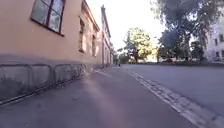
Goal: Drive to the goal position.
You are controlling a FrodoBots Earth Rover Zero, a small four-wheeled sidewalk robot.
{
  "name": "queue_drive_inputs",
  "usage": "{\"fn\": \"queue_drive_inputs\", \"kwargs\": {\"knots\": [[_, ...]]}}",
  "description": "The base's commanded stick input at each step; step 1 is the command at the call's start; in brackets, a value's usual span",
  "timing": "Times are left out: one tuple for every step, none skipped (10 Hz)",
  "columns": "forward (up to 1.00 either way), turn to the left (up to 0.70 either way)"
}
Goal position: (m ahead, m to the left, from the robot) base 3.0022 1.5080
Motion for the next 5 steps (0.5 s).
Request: {"fn": "queue_drive_inputs", "kwargs": {"knots": [[0.50,-0.36],[0.50,-0.10],[0.50,0.00],[0.50,0.00],[0.50,0.00]]}}
